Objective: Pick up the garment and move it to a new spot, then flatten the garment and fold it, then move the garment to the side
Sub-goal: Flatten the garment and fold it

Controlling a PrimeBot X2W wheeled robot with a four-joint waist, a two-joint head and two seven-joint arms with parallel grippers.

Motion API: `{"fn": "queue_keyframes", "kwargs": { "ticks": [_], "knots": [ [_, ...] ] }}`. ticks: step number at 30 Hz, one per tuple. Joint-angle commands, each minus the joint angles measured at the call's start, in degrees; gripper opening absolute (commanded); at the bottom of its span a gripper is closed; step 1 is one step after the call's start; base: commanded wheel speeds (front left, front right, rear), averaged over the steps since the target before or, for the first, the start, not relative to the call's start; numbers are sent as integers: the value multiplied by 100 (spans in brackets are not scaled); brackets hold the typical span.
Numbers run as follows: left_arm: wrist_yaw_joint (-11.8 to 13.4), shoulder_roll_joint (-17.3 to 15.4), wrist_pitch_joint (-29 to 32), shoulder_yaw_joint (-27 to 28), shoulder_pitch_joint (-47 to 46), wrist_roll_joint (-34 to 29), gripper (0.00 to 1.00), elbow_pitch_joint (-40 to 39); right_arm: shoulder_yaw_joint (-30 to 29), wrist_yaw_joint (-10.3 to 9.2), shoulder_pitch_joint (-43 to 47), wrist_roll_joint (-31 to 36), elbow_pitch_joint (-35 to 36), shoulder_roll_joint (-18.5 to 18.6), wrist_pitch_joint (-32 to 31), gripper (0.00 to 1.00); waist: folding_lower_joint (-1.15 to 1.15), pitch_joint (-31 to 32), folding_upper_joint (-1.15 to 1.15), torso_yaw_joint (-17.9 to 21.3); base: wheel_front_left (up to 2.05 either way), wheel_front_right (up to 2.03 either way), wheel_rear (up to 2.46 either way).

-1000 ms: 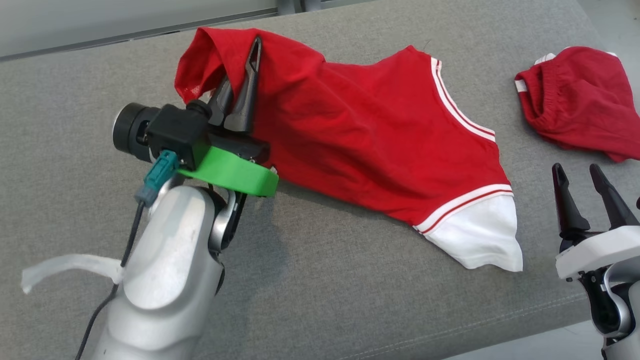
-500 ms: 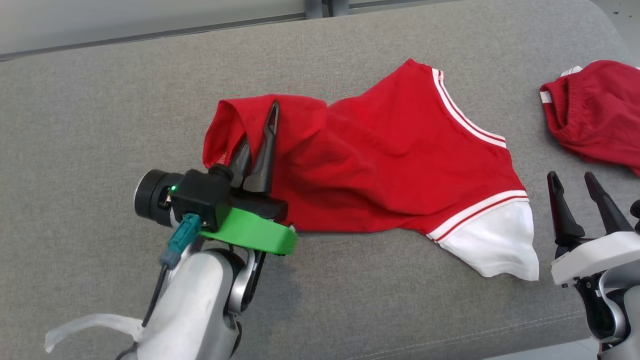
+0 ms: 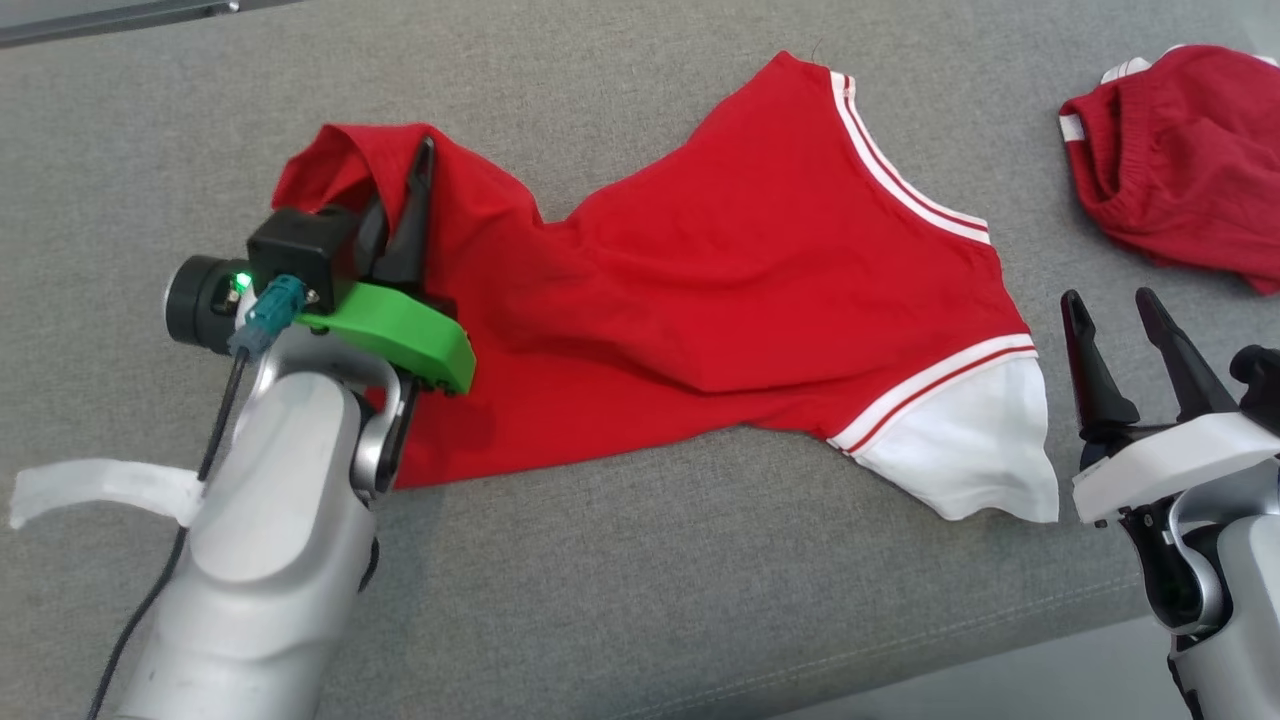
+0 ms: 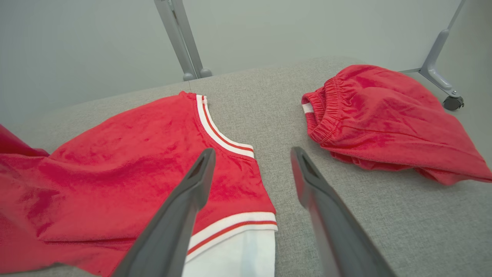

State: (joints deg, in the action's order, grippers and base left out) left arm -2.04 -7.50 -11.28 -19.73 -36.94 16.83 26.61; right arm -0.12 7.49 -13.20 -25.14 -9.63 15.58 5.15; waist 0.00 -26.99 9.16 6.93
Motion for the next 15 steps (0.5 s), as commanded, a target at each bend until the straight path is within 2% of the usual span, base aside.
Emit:
{"fn": "queue_keyframes", "kwargs": {
  "ticks": [1,10,15],
  "knots": [
    [-51,-62,-71,43,-230,-29,0,187,35,0,-80,-57,-35,27,58,100,0,-214,0,190,0,0,0],
    [-275,-232,-313,-19,-1303,-167,0,1719,267,0,-377,-113,-230,38,209,100,0,-515,0,468,0,0,0],
    [-330,-228,-377,-36,-1618,-205,0,2150,337,0,-449,-149,-313,47,269,100,0,-597,0,523,0,0,0]
  ]
}}
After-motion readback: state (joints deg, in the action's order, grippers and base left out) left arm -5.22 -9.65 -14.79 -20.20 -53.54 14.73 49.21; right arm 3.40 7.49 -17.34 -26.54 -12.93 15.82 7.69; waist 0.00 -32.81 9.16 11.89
